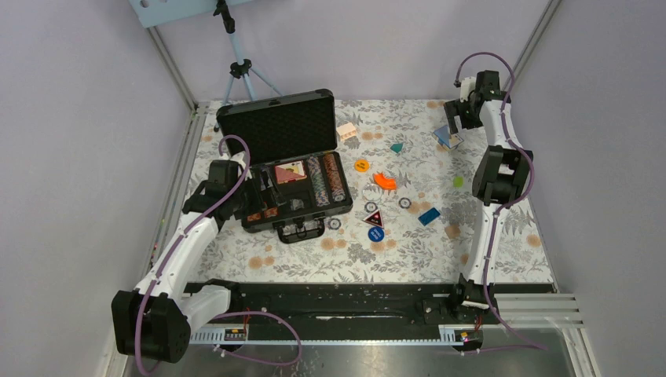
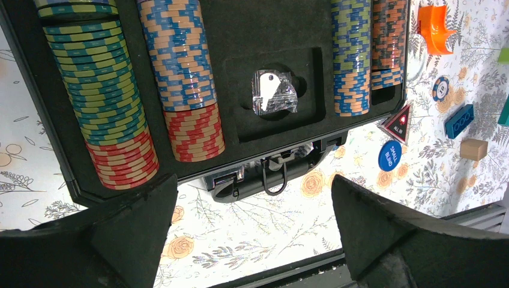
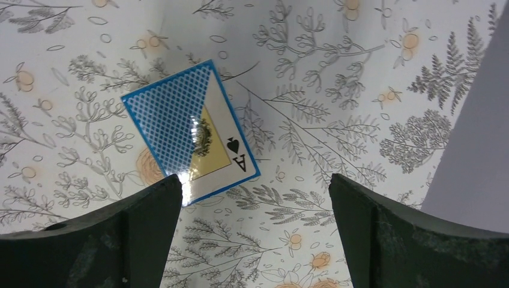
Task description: Pack up texas hold em set
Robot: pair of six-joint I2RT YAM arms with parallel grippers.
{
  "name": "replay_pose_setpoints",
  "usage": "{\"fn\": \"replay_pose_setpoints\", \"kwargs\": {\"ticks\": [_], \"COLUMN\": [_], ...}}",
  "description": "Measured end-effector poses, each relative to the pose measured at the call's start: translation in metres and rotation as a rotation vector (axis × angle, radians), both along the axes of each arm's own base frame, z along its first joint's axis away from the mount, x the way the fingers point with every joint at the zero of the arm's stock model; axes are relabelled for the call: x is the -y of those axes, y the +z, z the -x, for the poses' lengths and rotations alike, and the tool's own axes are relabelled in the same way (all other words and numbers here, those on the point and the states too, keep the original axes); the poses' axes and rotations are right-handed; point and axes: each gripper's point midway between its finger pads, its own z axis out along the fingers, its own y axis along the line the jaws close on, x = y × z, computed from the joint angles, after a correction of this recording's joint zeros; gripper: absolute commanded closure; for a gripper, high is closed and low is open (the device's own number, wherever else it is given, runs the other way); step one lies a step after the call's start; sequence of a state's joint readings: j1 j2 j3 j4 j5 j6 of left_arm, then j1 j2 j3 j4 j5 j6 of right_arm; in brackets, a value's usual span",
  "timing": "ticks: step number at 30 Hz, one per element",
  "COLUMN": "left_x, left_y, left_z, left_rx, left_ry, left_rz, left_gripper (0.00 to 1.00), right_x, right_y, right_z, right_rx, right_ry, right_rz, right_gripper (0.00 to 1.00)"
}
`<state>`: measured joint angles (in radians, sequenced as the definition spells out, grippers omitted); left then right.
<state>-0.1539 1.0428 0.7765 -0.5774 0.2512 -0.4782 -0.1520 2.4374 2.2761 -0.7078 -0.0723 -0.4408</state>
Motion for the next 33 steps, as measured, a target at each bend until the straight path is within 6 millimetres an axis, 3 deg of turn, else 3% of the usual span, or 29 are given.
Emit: {"fn": "replay_pose_setpoints", "kwargs": {"ticks": [10,15,27,33], "left_x": [0.001,0.001,0.002,0.003], "left_y": [0.001,0.001,0.001,0.001], "left_z": [0.0,0.0,0.0,0.001], "left_rx": [0.003,0.003,0.004,0.003], "left_ry": [-0.005,-0.007,-0.011,-0.017], "left_rz": [0.005,0.004,0.007,0.014], "left_gripper": [0.01,0.01,0.01,0.01], "right_x": [-0.023,-0.024,-0.011,0.01], "right_y": [-0.009,-0.024,-0.035,-0.035], "right_z": [0.001,0.004,0.011,0.006], "right_rx": [-0.022,-0.056,-0.092,-0.072], "right_ry": [0.081,0.091,0.076,0.027], "right_rz": [-0.044,-0.045,0.007,0.096], "right_gripper": [0.01,0.01,0.01,0.01]}}
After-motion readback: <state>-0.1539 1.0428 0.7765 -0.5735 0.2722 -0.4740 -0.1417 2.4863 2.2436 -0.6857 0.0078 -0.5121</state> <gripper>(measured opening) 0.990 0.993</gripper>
